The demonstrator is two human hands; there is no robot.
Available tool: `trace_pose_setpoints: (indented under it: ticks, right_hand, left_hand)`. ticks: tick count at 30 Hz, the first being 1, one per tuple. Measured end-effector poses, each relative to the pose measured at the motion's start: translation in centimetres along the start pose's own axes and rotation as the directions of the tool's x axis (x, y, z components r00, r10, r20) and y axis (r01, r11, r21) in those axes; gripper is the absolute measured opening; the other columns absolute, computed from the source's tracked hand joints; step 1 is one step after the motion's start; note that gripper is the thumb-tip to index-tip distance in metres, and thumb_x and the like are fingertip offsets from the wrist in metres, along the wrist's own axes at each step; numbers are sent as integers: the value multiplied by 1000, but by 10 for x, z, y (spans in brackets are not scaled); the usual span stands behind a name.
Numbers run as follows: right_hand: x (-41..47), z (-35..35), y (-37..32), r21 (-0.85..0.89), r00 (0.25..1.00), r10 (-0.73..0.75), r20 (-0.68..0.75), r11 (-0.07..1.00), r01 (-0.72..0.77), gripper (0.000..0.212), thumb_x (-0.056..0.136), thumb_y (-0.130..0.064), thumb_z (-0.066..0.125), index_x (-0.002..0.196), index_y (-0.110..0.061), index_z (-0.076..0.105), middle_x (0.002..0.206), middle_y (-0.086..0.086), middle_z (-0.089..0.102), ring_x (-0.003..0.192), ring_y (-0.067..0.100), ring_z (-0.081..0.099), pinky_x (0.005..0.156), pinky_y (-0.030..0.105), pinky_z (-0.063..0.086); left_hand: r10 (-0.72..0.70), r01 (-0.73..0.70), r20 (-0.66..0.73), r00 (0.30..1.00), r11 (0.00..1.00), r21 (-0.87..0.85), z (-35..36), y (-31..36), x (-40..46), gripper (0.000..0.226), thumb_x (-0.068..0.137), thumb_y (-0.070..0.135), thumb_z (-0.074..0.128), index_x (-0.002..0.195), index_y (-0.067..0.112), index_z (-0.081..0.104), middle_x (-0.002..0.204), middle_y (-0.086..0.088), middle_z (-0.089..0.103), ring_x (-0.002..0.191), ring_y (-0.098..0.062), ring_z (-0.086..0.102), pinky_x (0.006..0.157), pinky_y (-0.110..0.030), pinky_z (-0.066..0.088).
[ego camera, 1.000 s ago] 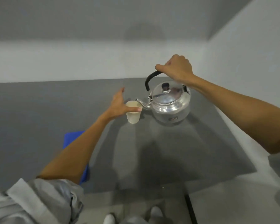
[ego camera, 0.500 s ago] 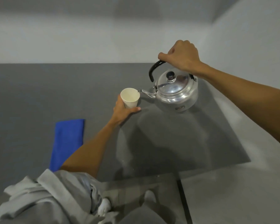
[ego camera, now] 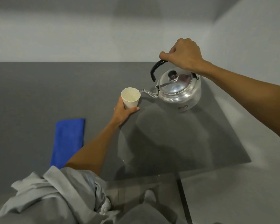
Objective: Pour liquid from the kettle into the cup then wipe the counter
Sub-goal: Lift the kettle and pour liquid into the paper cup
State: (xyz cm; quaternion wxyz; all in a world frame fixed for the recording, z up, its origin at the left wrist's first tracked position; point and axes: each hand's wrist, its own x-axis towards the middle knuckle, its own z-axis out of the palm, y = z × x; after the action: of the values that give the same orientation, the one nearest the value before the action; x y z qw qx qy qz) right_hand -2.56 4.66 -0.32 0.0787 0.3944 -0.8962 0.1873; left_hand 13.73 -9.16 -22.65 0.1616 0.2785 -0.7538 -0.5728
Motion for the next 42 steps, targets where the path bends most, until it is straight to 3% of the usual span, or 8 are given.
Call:
trace_pose_setpoints:
  ticks: [42]
  right_hand:
    - [10, -12, -6, -14, 999, -19, -33, 1000, 18, 49, 72, -42, 54, 39, -16, 28, 40, -3, 22, 44, 18, 20, 47, 28, 25]
  left_hand:
    - [19, -20, 45, 999, 999, 41, -1, 3, 2, 91, 73, 31, 79, 143, 19, 23, 145, -4, 42, 133, -25, 40, 113, -48, 33]
